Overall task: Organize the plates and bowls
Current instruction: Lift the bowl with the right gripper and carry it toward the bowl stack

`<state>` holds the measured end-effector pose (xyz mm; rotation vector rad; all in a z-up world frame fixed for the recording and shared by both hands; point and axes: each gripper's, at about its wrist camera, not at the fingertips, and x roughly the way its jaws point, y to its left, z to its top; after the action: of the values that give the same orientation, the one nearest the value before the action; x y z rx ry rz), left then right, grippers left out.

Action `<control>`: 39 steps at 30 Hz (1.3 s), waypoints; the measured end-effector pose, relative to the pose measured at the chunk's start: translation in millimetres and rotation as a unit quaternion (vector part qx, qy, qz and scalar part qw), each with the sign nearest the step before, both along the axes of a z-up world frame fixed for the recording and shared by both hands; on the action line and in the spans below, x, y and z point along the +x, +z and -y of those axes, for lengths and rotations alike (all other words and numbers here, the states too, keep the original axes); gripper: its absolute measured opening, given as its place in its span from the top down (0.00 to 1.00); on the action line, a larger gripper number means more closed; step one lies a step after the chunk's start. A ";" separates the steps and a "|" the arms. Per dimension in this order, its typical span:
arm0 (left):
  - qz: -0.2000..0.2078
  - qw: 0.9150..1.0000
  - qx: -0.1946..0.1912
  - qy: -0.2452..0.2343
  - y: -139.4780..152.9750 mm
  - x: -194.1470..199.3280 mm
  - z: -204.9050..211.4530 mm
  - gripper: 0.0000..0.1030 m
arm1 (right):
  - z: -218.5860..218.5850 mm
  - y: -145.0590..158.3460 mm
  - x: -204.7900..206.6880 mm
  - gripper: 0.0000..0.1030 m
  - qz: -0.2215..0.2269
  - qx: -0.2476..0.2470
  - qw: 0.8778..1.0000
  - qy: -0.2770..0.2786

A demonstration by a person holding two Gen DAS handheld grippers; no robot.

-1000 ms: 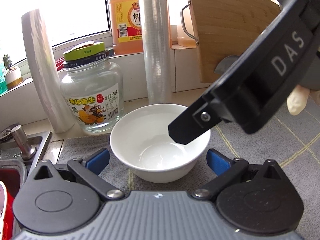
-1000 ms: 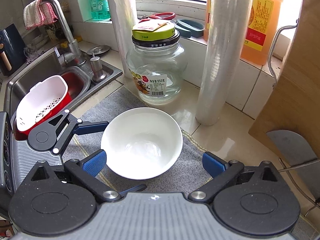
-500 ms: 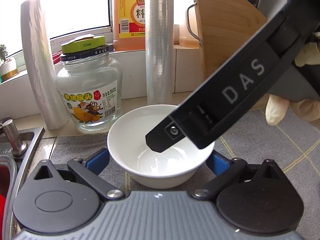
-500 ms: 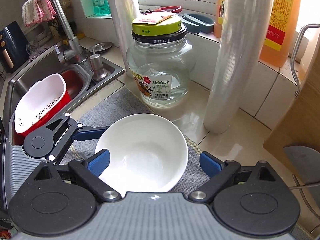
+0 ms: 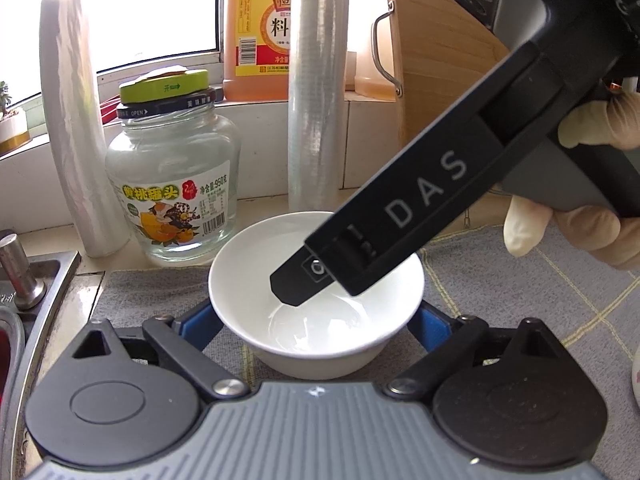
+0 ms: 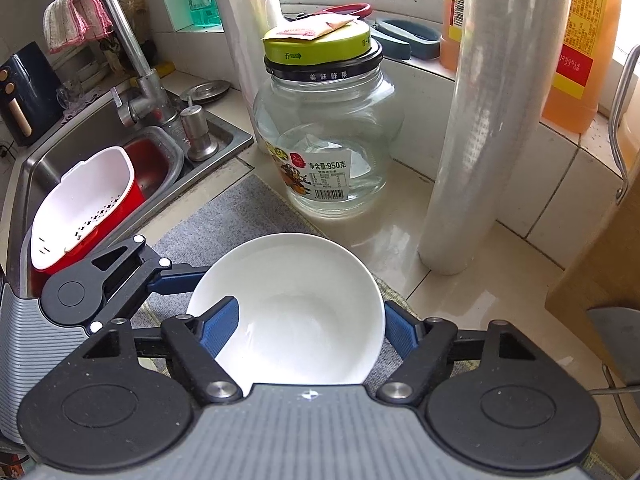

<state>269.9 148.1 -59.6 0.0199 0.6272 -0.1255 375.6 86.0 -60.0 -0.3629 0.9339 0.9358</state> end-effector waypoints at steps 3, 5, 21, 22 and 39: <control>-0.001 1.000 0.001 0.000 0.5 0.3 0.2 0.06 | -0.6 0.2 0.0 0.20 -0.001 0.000 1.000 0.000; -0.003 1.000 0.003 -0.001 0.9 0.2 0.9 0.06 | -0.5 0.4 -0.2 0.20 -0.001 -0.001 1.000 0.001; -0.019 0.999 0.025 -0.030 26.4 -22.2 18.6 0.06 | 25.5 21.9 -29.7 0.20 -0.009 0.025 1.000 -0.016; -0.020 0.999 0.025 -0.034 29.2 -24.9 20.7 0.06 | 29.5 24.8 -33.9 0.20 -0.010 0.028 0.999 -0.019; -0.032 0.988 0.037 -0.144 76.3 -81.3 89.3 0.06 | 124.1 56.5 -117.1 0.20 -0.002 0.052 0.993 -0.105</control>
<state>188.5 58.8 16.7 0.1793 0.6905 -0.3830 258.5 -38.1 -3.6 -0.1704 0.9048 0.7894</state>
